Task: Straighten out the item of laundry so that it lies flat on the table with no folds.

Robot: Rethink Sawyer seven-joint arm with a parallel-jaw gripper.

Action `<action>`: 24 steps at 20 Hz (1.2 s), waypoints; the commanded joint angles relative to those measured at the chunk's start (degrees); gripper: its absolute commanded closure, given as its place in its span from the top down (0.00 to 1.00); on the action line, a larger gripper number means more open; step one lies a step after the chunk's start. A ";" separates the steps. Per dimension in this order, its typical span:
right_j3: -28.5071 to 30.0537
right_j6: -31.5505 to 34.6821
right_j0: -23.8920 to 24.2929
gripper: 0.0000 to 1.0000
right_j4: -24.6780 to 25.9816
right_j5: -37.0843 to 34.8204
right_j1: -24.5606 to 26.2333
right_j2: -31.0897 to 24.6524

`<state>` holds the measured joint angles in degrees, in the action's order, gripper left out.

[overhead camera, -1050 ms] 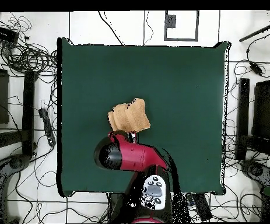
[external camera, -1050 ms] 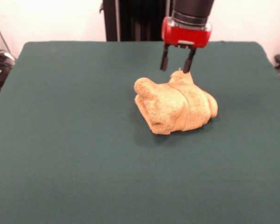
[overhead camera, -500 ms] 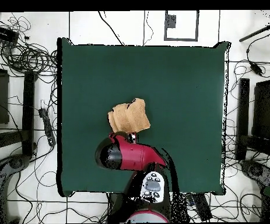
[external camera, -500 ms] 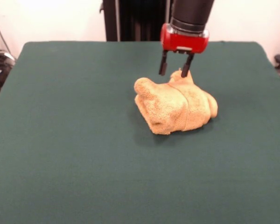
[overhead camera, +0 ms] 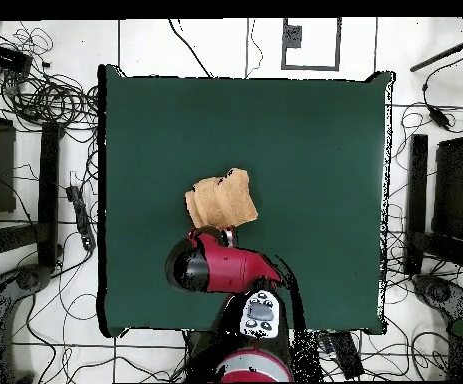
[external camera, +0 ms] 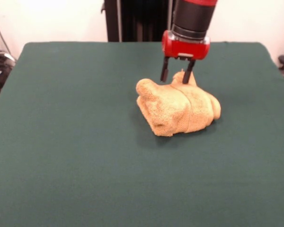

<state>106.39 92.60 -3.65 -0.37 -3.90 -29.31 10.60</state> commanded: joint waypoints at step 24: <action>-3.88 7.83 -1.04 0.00 1.37 3.33 4.47 -4.61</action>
<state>105.68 92.60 -3.67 -0.04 -1.90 -27.03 10.60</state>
